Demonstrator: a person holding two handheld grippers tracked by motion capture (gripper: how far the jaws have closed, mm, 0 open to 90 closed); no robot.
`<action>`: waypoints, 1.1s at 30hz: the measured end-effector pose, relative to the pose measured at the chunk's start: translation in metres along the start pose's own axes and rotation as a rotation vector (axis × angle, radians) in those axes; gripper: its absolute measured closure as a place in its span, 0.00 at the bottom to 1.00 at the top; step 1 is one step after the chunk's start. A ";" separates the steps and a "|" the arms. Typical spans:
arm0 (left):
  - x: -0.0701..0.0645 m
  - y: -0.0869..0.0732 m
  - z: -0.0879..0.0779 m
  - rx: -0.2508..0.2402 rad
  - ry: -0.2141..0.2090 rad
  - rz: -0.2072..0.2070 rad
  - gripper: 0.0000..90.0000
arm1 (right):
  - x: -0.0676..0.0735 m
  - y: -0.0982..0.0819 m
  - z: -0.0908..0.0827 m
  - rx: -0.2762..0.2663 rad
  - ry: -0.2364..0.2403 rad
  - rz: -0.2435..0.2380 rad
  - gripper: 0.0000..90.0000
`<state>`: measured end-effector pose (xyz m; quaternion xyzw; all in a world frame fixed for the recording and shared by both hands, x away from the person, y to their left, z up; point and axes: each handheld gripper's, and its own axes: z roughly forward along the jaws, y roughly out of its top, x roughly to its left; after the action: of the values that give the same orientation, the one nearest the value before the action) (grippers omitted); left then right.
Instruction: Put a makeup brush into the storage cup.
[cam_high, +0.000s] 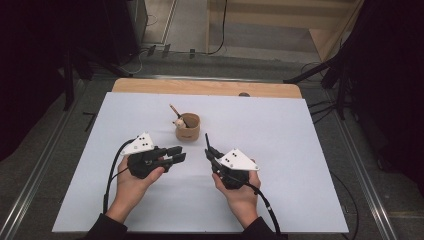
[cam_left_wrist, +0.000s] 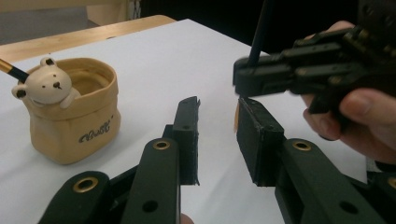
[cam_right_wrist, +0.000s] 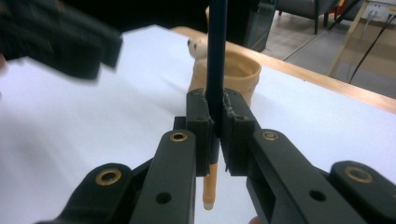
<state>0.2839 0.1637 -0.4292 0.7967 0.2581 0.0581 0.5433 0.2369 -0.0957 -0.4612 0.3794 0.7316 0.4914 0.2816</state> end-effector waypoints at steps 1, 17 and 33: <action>-0.001 0.002 0.000 0.007 0.003 0.007 0.77 | 0.001 -0.001 0.001 0.011 -0.005 -0.022 0.94; -0.009 0.013 0.005 0.091 -0.011 0.014 0.75 | 0.020 -0.010 0.013 0.112 -0.064 -0.375 0.94; -0.011 0.016 0.014 0.166 -0.024 -0.072 0.78 | 0.035 -0.016 0.019 0.143 -0.120 -0.596 0.94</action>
<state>0.2849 0.1421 -0.4188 0.8300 0.2838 0.0073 0.4801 0.2276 -0.0609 -0.4844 0.1954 0.8253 0.3113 0.4287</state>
